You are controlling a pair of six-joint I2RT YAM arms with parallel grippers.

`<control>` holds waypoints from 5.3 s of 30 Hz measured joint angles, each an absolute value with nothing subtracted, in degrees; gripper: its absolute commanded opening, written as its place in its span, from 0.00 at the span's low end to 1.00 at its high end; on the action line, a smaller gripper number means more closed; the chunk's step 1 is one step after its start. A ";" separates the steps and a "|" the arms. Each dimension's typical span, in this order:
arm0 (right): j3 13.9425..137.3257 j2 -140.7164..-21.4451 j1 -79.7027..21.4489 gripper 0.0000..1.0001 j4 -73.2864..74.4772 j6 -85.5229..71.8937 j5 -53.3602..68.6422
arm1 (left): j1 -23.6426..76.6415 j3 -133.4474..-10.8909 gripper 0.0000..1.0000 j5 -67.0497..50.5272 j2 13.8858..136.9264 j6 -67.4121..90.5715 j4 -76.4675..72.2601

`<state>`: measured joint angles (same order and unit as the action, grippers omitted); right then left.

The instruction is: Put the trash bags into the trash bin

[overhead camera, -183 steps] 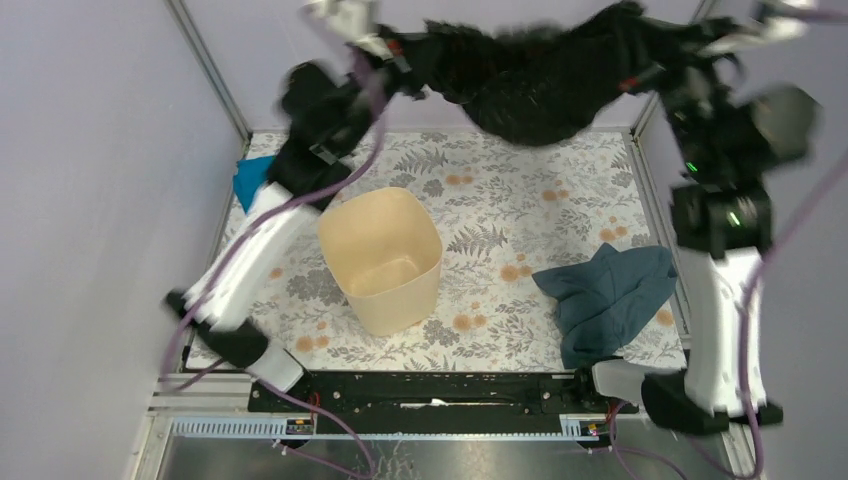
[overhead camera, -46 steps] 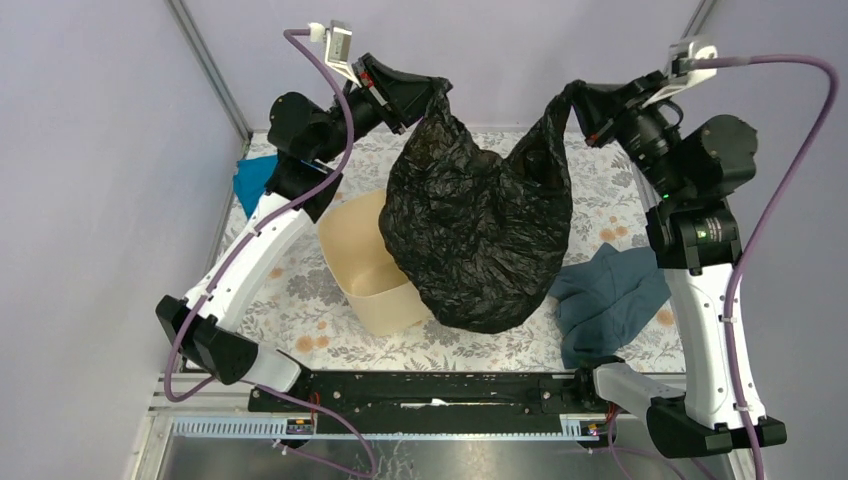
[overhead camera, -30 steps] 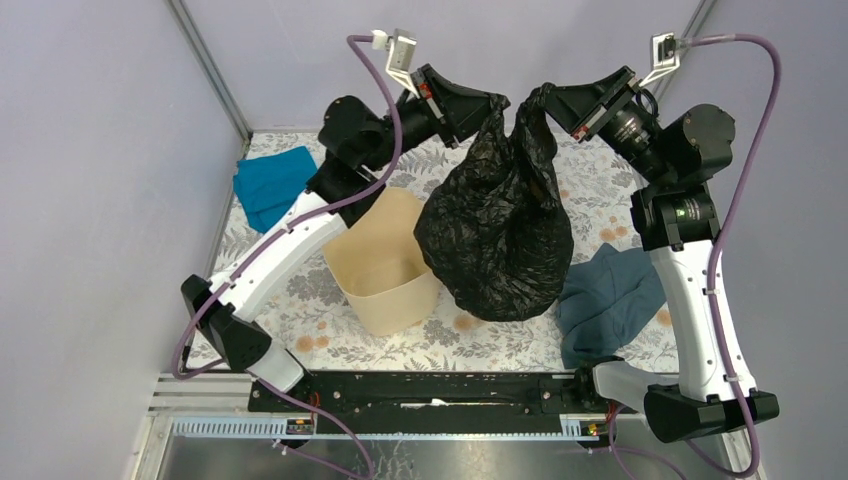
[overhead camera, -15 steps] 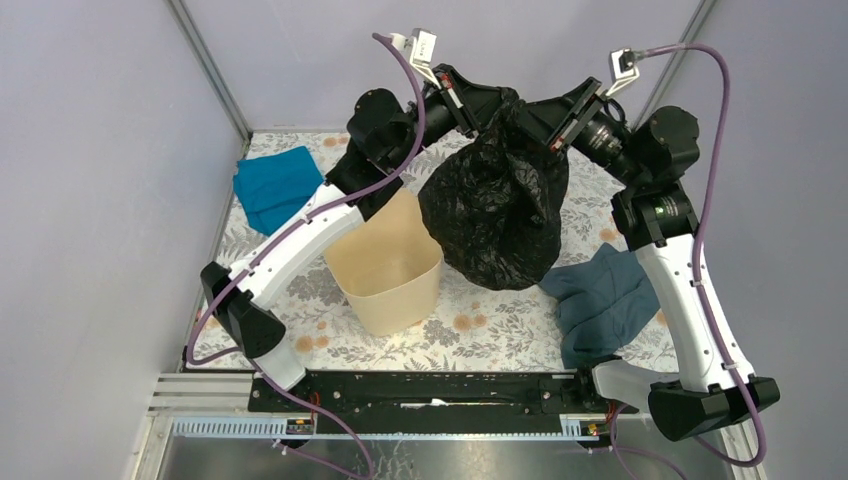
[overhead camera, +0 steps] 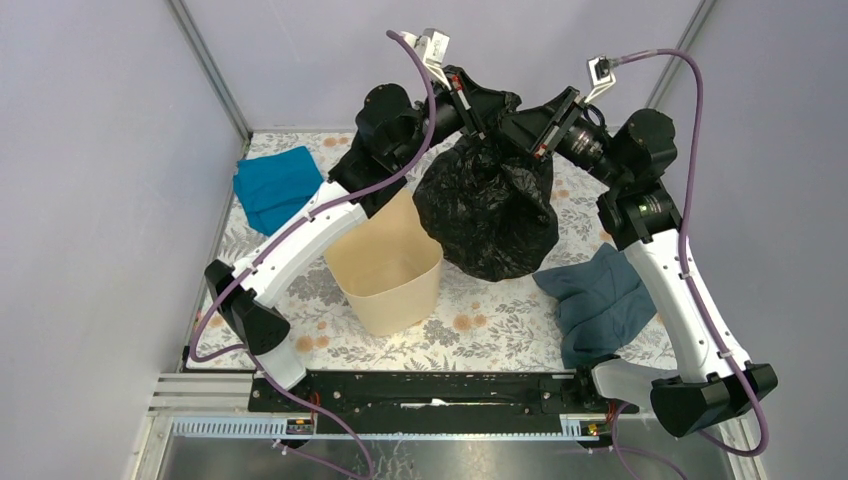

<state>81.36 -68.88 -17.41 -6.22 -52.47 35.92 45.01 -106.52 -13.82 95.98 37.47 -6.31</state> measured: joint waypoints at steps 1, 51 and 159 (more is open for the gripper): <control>80.93 -68.84 -17.43 0.24 -6.72 -53.19 35.66 | 45.01 -106.69 0.00 -13.74 95.98 36.80 -6.00; 71.18 -72.18 -18.00 0.00 -24.32 -55.24 43.13 | 37.04 -106.45 0.97 -26.55 91.61 29.61 8.67; 83.11 -80.60 -41.76 0.00 -27.59 -63.31 30.61 | 28.08 -76.36 0.99 23.55 46.72 24.34 30.39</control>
